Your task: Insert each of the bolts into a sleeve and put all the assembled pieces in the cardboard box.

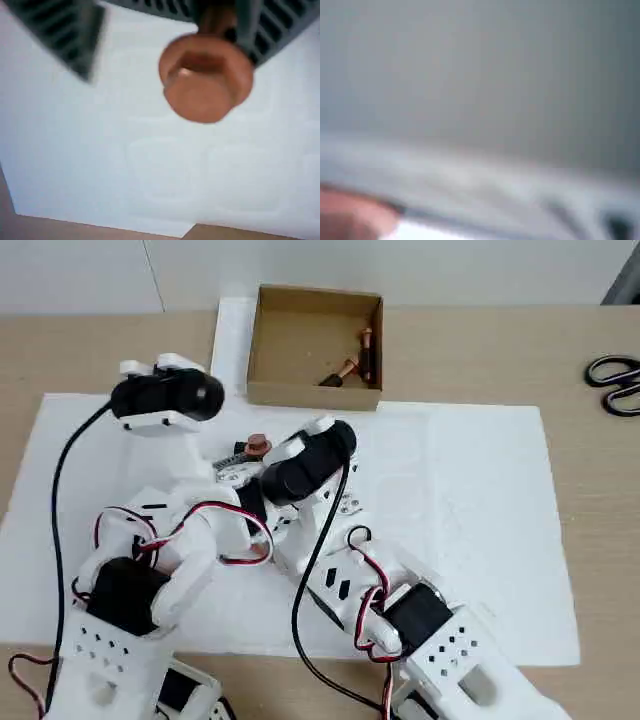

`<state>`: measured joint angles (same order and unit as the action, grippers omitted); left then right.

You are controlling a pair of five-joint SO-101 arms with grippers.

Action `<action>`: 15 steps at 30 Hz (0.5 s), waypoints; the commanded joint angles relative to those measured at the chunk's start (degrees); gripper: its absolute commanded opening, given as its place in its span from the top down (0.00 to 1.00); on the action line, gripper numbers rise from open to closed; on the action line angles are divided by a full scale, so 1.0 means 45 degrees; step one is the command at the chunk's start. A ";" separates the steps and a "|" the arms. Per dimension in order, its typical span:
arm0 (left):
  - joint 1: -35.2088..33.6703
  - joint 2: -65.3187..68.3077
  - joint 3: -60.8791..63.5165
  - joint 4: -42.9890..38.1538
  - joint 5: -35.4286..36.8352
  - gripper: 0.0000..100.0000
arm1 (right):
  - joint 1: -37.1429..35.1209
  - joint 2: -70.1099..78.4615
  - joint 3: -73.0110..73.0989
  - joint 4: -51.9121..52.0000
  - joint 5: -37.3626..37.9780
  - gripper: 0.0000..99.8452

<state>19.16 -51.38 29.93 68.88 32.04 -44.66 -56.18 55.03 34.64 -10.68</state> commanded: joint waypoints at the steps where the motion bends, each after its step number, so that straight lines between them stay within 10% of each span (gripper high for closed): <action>1: -0.0059 -0.0254 -0.0147 -0.0664 -0.0078 0.71 | 0.0068 -0.0303 -0.0762 -0.0010 0.0117 1.00; 15: -0.4845 -0.0625 -0.3155 -0.2012 -0.0078 0.69 | 0.1846 -0.0107 -0.1602 -0.0225 0.0352 1.00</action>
<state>1.32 -54.02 17.80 61.23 32.04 -39.56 -56.18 53.63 35.60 -10.51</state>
